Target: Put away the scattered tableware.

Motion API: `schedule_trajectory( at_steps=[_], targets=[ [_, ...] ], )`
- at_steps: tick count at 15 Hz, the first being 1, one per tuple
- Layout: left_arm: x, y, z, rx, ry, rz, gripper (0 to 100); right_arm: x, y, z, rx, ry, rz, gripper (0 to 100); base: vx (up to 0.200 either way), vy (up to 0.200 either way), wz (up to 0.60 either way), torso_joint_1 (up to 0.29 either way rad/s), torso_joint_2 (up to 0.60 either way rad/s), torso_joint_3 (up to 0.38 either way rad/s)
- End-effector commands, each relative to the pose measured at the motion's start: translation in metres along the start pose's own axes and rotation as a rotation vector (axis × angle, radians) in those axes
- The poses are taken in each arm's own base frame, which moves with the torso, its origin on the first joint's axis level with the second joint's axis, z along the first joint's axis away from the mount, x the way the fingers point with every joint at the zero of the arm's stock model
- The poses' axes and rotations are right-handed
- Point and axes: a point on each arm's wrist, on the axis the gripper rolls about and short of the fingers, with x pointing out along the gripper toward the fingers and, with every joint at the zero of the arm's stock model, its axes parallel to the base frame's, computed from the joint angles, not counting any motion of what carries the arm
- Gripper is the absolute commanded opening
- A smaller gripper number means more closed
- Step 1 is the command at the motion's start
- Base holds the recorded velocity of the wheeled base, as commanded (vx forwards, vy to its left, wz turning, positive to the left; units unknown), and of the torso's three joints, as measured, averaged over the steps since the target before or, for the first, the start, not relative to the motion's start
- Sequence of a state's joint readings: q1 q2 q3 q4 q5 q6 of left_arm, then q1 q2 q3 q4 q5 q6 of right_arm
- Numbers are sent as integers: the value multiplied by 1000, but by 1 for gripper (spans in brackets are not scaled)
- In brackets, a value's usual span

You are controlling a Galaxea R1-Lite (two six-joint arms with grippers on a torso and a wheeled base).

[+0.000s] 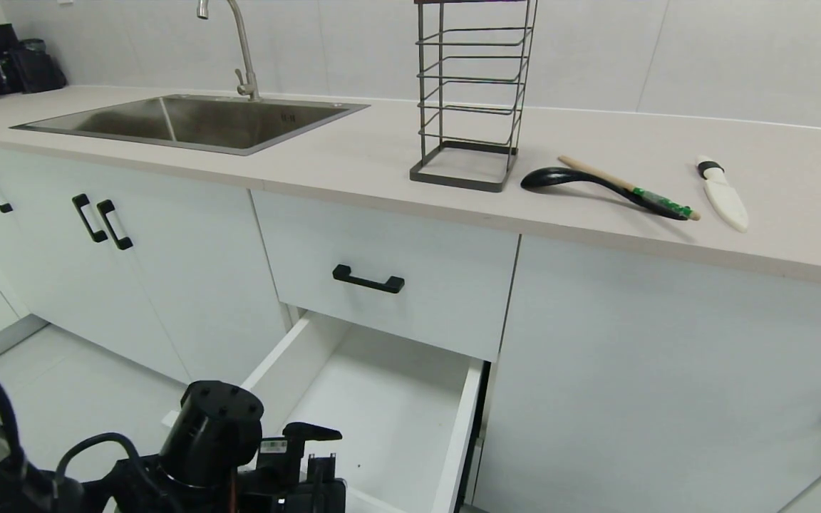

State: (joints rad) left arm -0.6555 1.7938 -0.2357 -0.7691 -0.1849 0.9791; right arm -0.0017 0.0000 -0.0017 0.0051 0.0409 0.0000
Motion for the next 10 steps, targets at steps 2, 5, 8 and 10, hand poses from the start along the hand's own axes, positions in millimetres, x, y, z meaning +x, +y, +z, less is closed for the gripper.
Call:
schedule_trajectory(
  at_steps=[2,5,8,10],
  targets=[
    [-24,-4,15,15,-87,53,100,0,0,0,0,1,1,0,0,0,0,0,0,0],
    [-57,-5,38,-144,-250,124,100,0,0,0,0,3,1,0,0,0,0,0,0,0],
    [-108,20,58,-442,-477,288,100,0,0,0,0,3,1,0,0,0,0,0,0,0],
    [-163,42,53,-720,-655,495,100,0,0,0,0,1,1,0,0,0,0,0,0,0]
  ],
)
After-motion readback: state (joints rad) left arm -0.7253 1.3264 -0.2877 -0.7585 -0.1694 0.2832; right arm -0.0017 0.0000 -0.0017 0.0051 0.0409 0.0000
